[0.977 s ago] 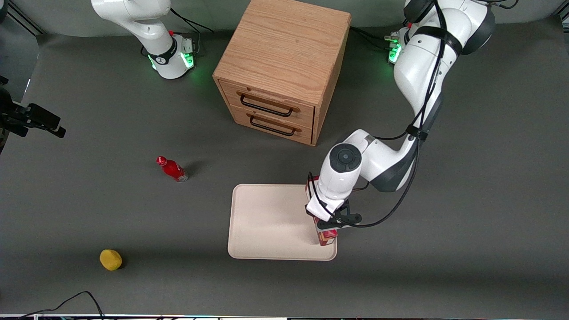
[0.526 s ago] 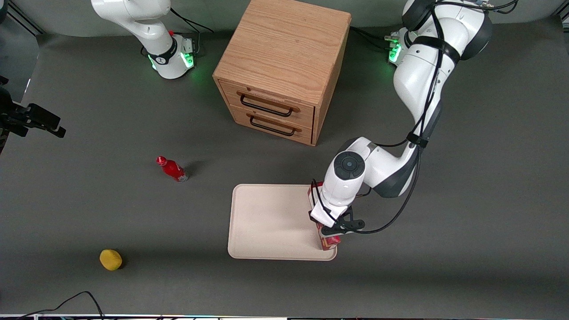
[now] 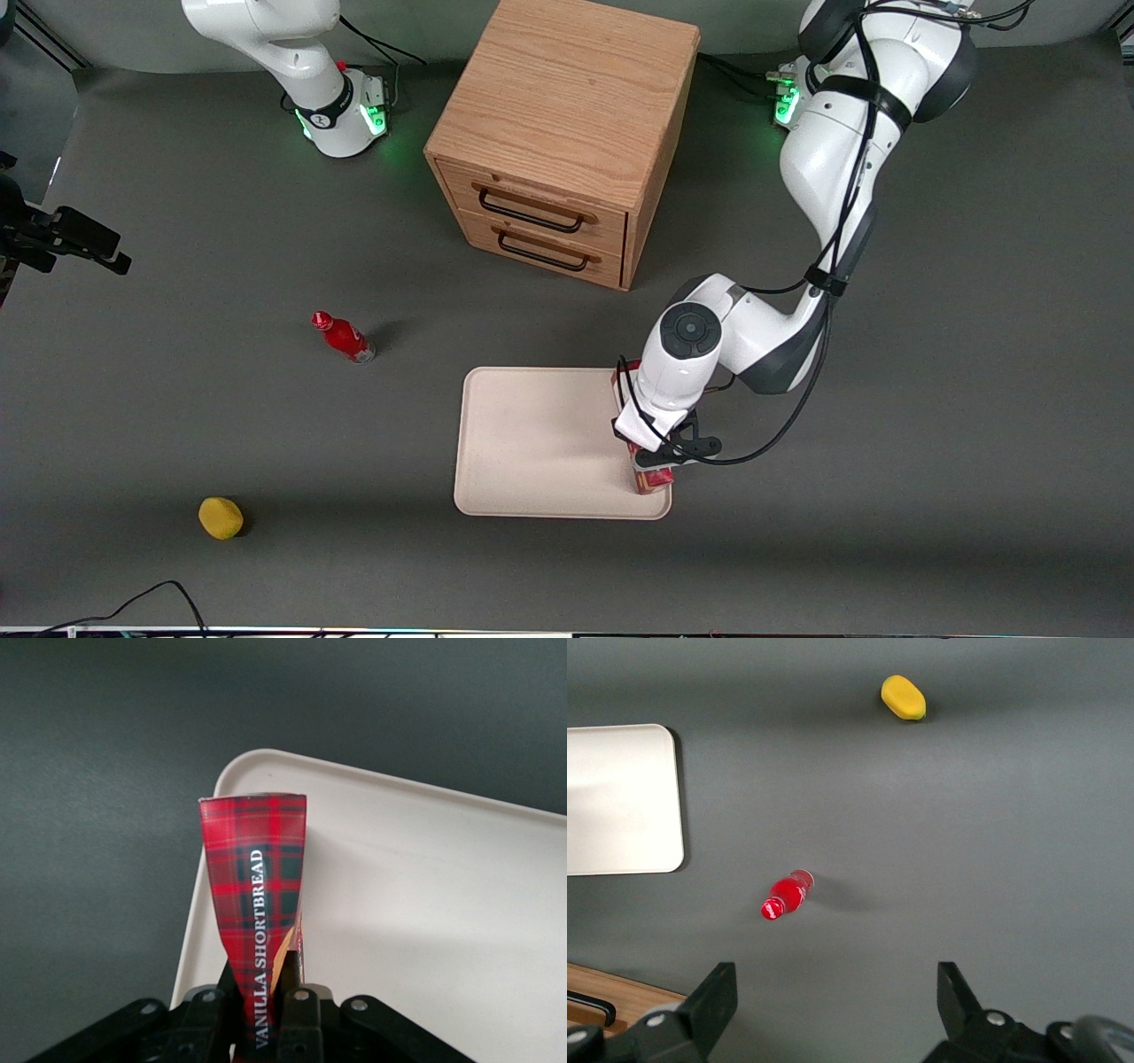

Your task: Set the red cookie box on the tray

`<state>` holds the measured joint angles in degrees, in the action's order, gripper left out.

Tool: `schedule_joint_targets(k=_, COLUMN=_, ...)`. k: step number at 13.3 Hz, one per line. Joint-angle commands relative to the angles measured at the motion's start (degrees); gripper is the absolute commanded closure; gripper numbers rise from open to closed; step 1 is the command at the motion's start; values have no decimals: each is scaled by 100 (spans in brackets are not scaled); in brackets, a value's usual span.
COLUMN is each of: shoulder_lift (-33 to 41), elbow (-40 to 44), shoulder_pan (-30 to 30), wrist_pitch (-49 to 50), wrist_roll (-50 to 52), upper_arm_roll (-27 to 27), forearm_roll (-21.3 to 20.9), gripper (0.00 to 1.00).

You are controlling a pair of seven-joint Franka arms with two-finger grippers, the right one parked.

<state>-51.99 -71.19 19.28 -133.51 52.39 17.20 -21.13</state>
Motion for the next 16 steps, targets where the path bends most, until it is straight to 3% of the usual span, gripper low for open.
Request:
schedule_joint_targets(k=1, shoulder_lift=-197, elbow=228, shoulder_pan=128, wrist_pitch=-17, wrist_roll=-1, upper_arm_roll=-50, forearm_roll=-75, gripper=66)
schedule_joint_targets(k=2, shoulder_lift=-197, elbow=211, shoulder_pan=128, wrist_pitch=-104, wrist_roll=-1, upper_arm_roll=-50, forearm_roll=-75, gripper=28)
schedule_joint_targets(k=3, shoulder_lift=-197, elbow=193, shoulder_pan=120, wrist_pitch=-131, wrist_roll=-9, upper_arm_roll=-50, forearm_roll=-93, gripper=0)
schedule_joint_targets(k=8, shoulder_lift=83, elbow=202, shoulder_pan=49, wrist_pitch=192, wrist_roll=-71, upper_arm_roll=-15, forearm_roll=-67, gripper=0)
schedule_joint_targets(k=11, shoulder_lift=522, elbow=175, shoulder_pan=-47, wrist_pitch=1306, wrist_roll=-316, upper_arm_roll=134, forearm_roll=3, gripper=0)
schedule_joint_targets(k=14, shoulder_lift=1250, elbow=-26, shoulder_pan=-275, wrist_pitch=2309, wrist_roll=-1315, upper_arm_roll=188, forearm_roll=731, gripper=0)
schedule_joint_targets(k=16, shoulder_lift=1988, elbow=-508, shoulder_pan=-416, wrist_pitch=2731, wrist_roll=-1871, upper_arm_roll=30, forearm_roll=847, gripper=0)
